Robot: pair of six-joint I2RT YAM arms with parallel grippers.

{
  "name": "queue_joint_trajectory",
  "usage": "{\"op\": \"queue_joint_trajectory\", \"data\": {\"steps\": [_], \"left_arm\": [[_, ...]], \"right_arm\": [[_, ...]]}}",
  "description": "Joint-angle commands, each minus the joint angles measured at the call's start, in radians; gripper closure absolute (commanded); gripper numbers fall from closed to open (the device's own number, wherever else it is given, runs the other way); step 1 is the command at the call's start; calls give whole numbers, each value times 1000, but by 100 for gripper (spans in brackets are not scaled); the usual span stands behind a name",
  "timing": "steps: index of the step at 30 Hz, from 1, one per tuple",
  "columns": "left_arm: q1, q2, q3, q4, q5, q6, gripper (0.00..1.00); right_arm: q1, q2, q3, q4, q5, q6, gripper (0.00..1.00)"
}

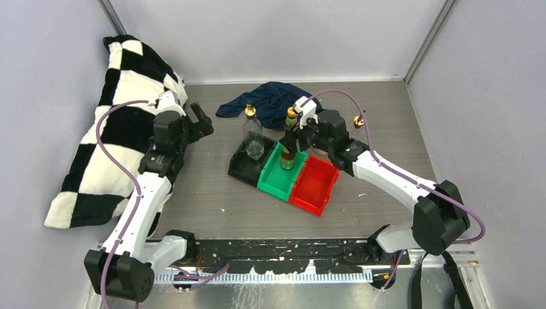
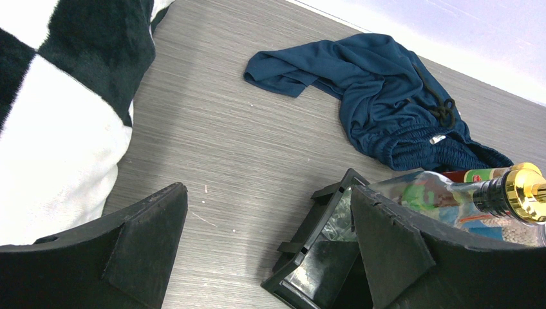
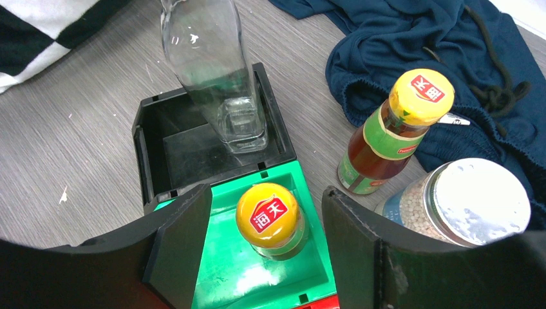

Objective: Organize the condiment bottles
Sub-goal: Place the bottle in the storage box.

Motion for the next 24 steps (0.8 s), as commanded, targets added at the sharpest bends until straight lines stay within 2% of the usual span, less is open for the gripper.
{"op": "queue_joint_trajectory", "data": {"steps": [1,12,18,24], "left_arm": [[5,-3,3,47,-2,10,2],[5,-7,3,46,0,7,2],[4,-6,4,46,0,5,2],[5,-4,4,47,-1,7,2]], "right_arm": [[7,-44,36,25,2,9,31],[10,10,340,-197,97,64,28],[9,158,625,-424,222,114,27],[7,309,803,-566,354,127,26]]}}
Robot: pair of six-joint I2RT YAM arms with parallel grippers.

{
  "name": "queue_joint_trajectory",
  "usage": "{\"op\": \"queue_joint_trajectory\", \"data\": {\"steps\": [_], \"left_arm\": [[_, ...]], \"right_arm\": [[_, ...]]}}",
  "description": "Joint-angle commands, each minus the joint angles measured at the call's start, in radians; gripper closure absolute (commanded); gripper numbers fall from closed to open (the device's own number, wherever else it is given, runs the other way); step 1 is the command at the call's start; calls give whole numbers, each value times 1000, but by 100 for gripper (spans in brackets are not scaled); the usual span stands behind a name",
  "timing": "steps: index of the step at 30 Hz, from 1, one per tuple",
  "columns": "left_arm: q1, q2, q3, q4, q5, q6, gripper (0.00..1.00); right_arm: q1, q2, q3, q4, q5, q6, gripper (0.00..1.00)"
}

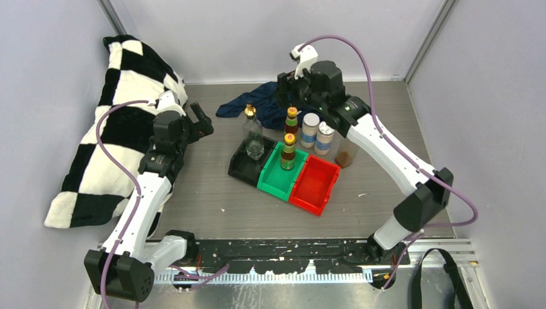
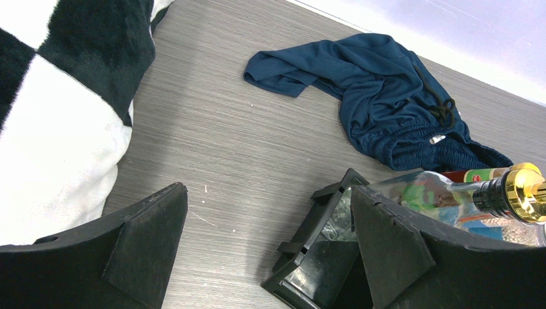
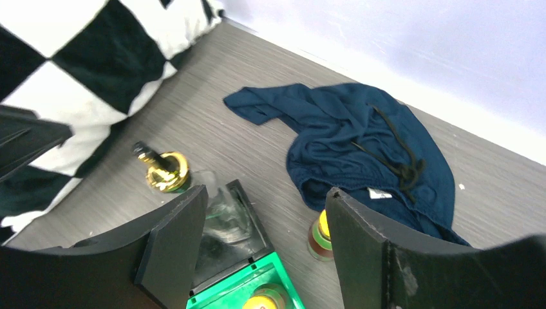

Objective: Organize the condiment bottles
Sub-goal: Place the bottle in the storage box, then pick up the bottle from the center of the board.

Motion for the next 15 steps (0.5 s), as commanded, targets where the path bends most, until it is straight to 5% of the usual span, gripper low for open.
{"op": "queue_joint_trajectory", "data": {"steps": [1,15], "left_arm": [[5,-4,4,47,-2,7,2],[5,-1,4,46,-4,8,2]], "right_arm": [[2,90,118,-173,139,28,26],[-30,166,148,-227,163,74,26]]}}
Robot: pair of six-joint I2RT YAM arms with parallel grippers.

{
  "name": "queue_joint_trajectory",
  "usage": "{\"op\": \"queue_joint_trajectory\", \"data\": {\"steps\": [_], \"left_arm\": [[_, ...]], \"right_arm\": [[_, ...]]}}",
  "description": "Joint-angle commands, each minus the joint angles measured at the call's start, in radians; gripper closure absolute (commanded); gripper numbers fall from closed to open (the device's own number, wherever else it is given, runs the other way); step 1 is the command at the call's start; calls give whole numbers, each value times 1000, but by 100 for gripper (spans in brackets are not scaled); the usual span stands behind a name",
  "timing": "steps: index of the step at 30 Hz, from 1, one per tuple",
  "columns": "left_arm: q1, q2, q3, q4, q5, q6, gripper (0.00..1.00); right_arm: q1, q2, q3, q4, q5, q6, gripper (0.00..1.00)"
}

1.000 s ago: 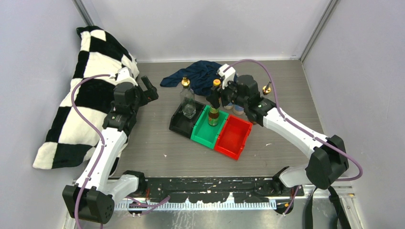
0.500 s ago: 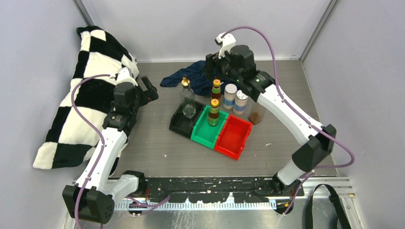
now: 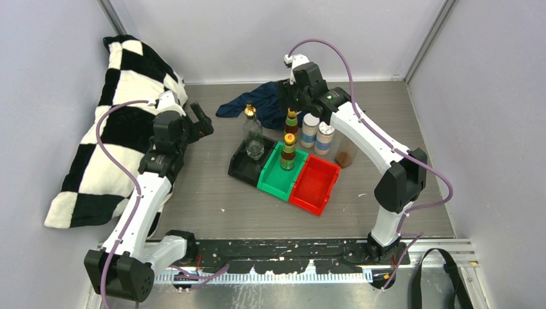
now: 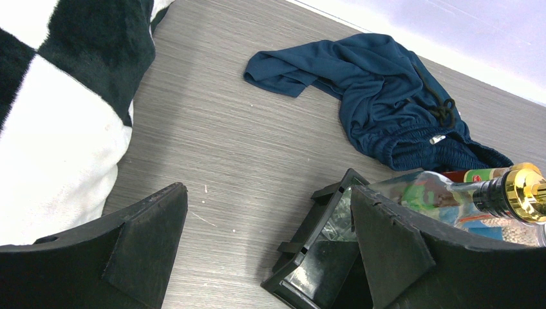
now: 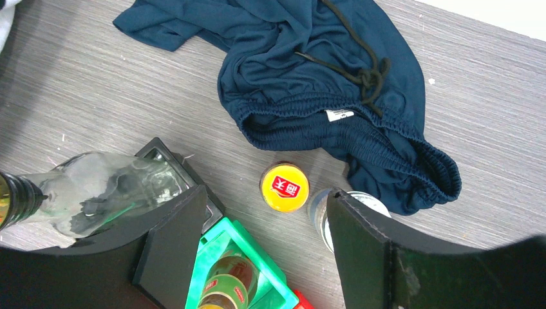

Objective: Organize the condiment bottles
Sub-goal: Pick up the bottle from the center of the board.

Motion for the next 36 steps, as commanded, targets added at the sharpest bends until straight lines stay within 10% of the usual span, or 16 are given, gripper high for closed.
{"op": "queue_joint_trajectory", "data": {"steps": [1,36], "left_arm": [[5,0,5,47,-3,8,2],[5,14,6,46,-3,5,2]], "right_arm": [[-15,-9,32,1,12,25,26],[-52,44,-49,15,-90,29,31]]}}
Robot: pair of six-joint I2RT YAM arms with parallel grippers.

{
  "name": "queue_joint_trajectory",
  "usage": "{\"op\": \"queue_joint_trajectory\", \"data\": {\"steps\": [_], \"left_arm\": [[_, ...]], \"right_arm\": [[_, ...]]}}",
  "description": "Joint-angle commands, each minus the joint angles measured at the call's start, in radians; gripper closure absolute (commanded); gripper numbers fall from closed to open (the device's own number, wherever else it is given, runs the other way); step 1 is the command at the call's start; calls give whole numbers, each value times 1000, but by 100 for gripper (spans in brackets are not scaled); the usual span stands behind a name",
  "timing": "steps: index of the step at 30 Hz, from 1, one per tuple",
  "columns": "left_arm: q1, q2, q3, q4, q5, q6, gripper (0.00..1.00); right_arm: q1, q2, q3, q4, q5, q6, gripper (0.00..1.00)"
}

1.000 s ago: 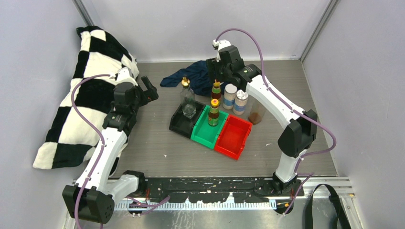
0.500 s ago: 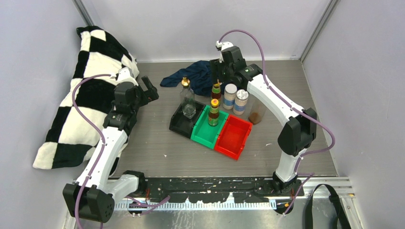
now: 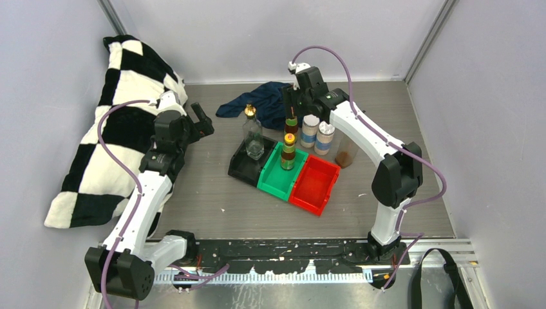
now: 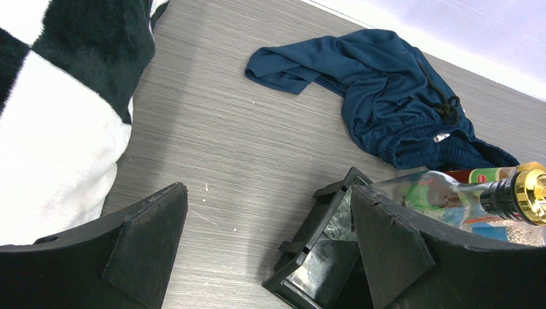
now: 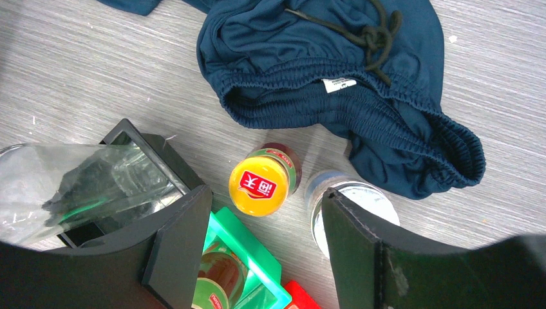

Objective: Organize the condiment bottles
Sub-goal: Pick up the bottle from the center of the board.

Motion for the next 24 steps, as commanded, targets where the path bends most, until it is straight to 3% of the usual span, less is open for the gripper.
{"op": "queue_joint_trajectory", "data": {"steps": [1,24], "left_arm": [[5,0,5,46,-3,6,2],[5,4,8,46,-2,5,2]], "right_arm": [[-3,-1,3,24,-19,4,31],[-3,24,-2,36,-46,-1,39]]}}
